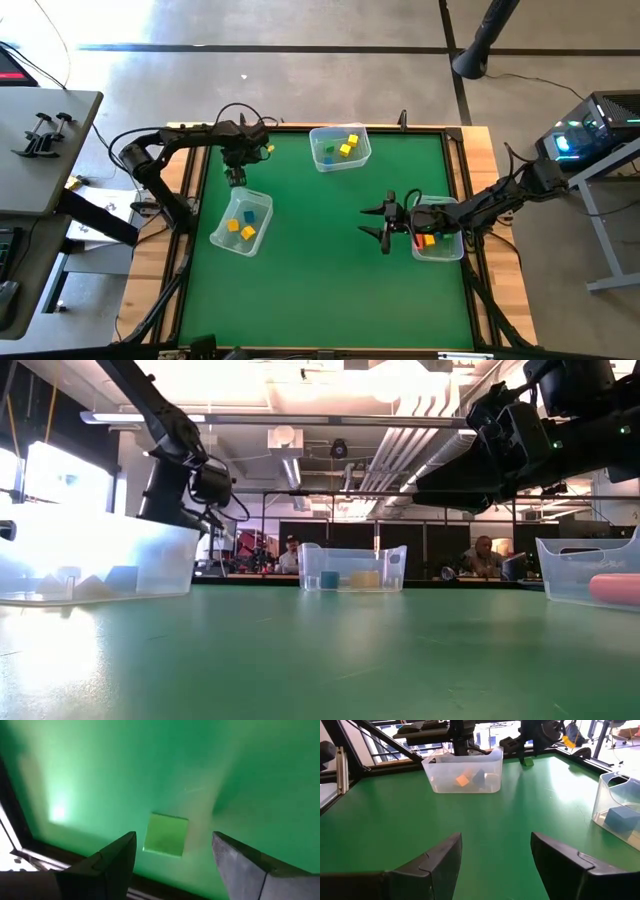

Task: Sort blocks by size
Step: Put the green triangular block into the bottom left transparent bin

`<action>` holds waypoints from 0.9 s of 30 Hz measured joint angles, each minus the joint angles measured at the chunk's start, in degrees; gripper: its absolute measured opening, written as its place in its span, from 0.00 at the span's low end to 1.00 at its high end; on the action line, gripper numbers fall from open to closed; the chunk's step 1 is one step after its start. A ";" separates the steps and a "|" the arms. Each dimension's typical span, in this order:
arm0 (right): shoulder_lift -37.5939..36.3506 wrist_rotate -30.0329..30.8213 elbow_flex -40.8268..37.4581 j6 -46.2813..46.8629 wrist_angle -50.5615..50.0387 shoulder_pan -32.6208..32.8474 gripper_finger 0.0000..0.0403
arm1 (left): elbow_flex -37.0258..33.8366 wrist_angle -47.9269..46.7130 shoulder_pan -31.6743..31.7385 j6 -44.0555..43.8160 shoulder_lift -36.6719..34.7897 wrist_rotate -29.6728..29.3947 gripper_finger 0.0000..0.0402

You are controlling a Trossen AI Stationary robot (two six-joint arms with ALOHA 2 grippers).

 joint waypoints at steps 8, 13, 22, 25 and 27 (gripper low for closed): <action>0.00 -0.02 0.00 0.00 -0.02 0.00 0.58 | -2.86 3.82 0.00 2.01 0.02 -2.43 0.61; 0.00 -0.04 0.00 0.15 -0.04 0.00 0.58 | -4.79 4.45 0.90 4.60 0.00 -2.63 0.61; 0.00 -0.08 0.00 0.02 -0.04 0.00 0.58 | -6.07 5.16 1.99 5.88 -0.21 -2.13 0.55; 0.01 -0.08 0.00 0.02 -0.06 0.00 0.58 | -6.14 5.71 2.11 7.25 -0.18 -1.53 0.50; 0.02 -0.09 0.00 0.02 -0.06 0.00 0.58 | -6.20 5.93 2.15 7.65 -0.17 -1.11 0.46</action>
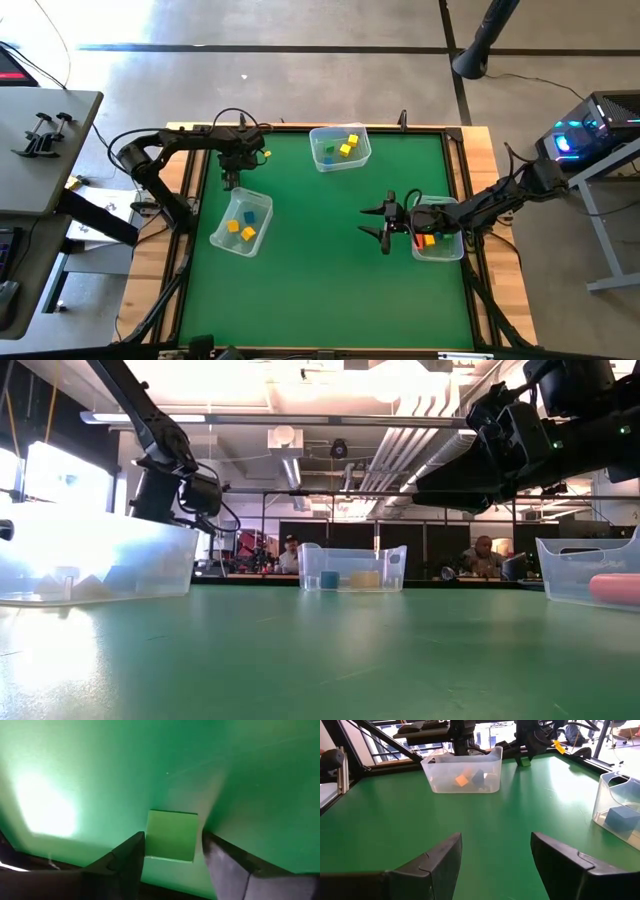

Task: Sort blocks by size
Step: Put the green triangular block into the bottom left transparent bin

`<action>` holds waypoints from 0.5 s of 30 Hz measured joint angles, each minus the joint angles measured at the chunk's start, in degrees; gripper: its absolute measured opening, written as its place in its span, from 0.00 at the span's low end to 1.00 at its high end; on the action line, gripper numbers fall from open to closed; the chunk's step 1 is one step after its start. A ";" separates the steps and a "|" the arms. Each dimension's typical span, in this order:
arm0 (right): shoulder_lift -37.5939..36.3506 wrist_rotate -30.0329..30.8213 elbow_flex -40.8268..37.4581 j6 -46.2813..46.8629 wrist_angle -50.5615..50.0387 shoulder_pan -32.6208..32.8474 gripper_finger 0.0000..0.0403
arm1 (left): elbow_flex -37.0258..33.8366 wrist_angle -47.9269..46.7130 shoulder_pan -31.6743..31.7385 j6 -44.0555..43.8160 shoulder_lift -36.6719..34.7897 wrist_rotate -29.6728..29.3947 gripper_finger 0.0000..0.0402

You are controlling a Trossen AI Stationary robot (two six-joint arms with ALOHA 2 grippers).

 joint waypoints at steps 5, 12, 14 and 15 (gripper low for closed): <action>0.00 -0.01 0.00 -0.02 -0.02 0.00 0.58 | -0.05 0.07 0.01 0.21 0.02 0.35 0.36; 0.00 -0.01 0.00 -0.02 -0.15 0.00 0.58 | 0.53 -0.39 0.04 -1.15 0.06 -0.07 0.26; 0.00 -0.01 0.00 -0.04 -0.15 0.00 0.58 | 1.63 -1.41 -0.03 -2.61 0.36 -0.68 0.25; -0.01 -0.01 0.00 -0.04 -0.15 0.00 0.58 | 2.55 -1.91 -0.16 -3.38 0.48 -1.47 0.25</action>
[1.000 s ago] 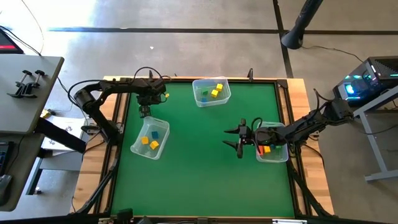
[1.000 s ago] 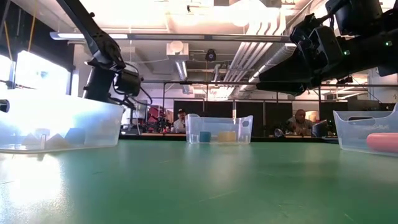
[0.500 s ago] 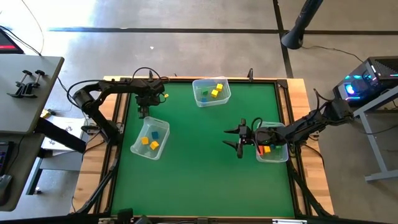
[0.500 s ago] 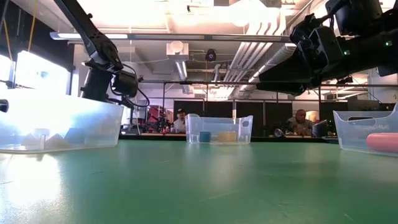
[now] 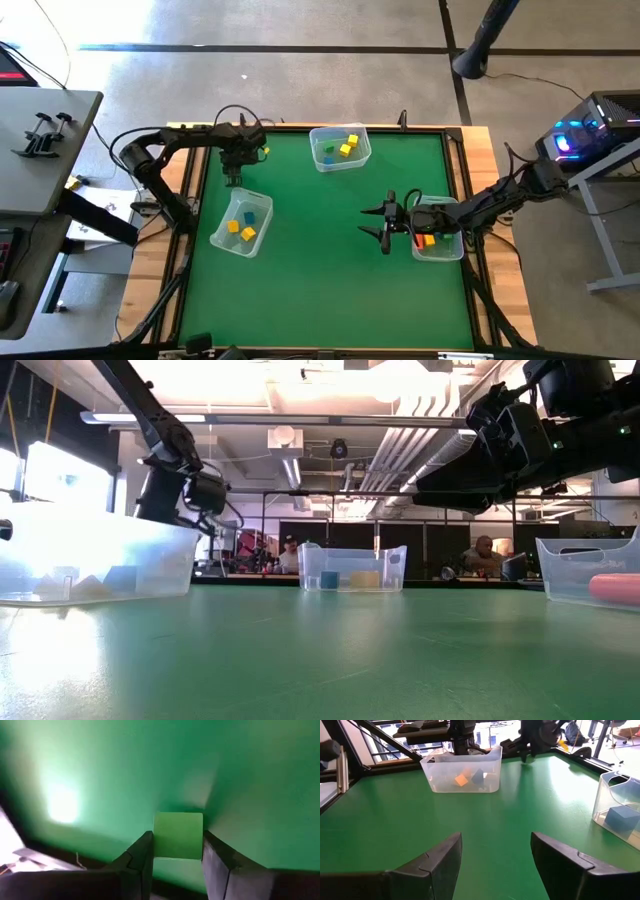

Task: Sort blocks by size
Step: Put the green triangular block into the bottom left transparent bin

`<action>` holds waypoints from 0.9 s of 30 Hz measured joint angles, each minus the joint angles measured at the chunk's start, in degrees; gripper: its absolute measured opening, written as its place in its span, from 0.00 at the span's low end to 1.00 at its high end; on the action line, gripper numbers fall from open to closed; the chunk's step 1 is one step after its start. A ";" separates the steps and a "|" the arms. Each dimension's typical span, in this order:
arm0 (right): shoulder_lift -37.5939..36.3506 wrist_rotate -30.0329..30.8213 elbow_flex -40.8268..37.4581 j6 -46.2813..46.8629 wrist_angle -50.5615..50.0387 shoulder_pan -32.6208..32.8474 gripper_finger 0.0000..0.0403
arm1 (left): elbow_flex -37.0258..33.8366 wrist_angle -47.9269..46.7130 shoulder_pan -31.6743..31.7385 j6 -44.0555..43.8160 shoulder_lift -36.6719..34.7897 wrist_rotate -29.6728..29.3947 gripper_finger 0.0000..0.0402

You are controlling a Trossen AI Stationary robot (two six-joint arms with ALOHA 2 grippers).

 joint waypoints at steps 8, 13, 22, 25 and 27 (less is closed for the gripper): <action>0.01 0.24 0.02 0.02 -0.04 0.00 0.58 | 10.35 -9.66 -1.97 -3.10 -0.15 -7.34 0.24; 0.01 0.39 0.02 0.02 -0.07 0.00 0.58 | 18.48 -15.96 -5.67 -5.45 -0.18 -9.27 0.24; 0.01 0.39 0.02 0.00 -0.31 0.00 0.58 | 29.87 -23.43 -18.87 -7.80 -0.29 -7.86 0.24; 0.00 0.40 0.02 0.00 -0.31 0.00 0.58 | 30.30 -24.01 -24.66 -9.85 -0.31 -5.66 0.24; 0.01 0.39 0.02 0.01 -0.31 0.00 0.58 | 30.28 -24.96 -28.72 -12.24 -0.31 -4.18 0.24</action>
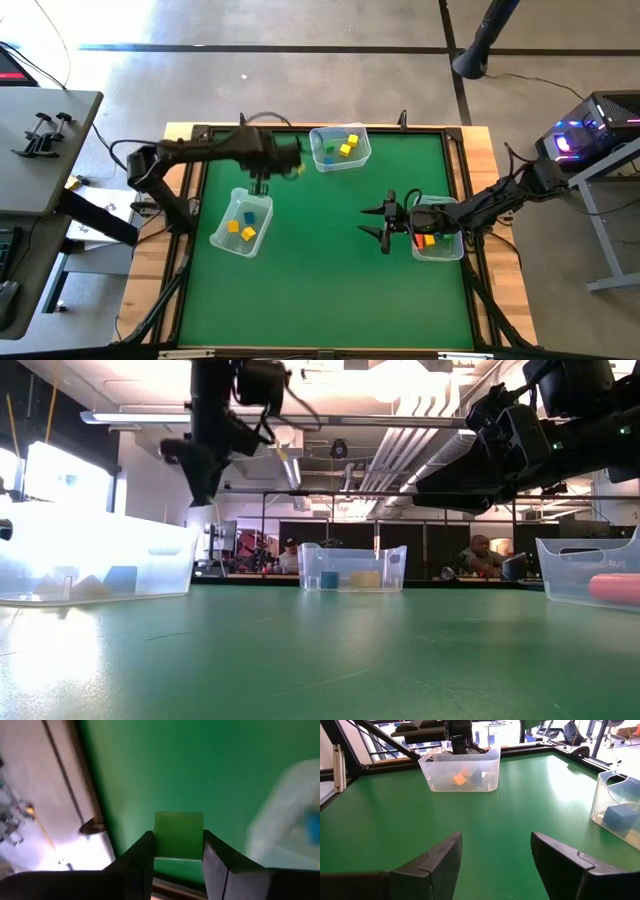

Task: Sort blocks by size
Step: Put the green triangular block into the bottom left transparent bin

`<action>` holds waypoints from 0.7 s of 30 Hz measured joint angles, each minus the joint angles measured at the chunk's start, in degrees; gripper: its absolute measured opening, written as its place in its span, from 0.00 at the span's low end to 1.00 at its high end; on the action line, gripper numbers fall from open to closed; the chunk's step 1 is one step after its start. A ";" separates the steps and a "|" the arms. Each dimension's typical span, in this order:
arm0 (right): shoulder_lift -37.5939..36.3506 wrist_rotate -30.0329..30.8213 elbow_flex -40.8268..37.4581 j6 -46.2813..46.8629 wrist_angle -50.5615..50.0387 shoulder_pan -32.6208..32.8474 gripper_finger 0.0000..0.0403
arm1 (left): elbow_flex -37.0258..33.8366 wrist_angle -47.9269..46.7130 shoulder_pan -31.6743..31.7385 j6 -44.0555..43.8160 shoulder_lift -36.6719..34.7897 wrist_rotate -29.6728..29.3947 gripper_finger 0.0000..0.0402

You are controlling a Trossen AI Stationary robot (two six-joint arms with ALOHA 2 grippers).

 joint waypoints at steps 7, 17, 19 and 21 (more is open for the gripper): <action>0.00 0.02 0.00 -0.37 0.00 0.00 0.58 | -2.10 -2.39 -13.91 -7.62 -0.04 3.56 0.24; 0.00 0.42 0.00 -0.29 0.00 -0.02 0.58 | -13.97 -4.23 -20.54 -14.33 -0.04 17.83 0.24; 0.00 0.42 0.00 -0.27 0.02 -0.02 0.58 | -17.69 -3.01 -20.92 -14.33 -0.03 18.90 0.24; 0.00 0.42 0.00 -0.29 0.02 -0.02 0.58 | -20.91 -0.59 -21.04 -14.28 -0.04 19.34 0.24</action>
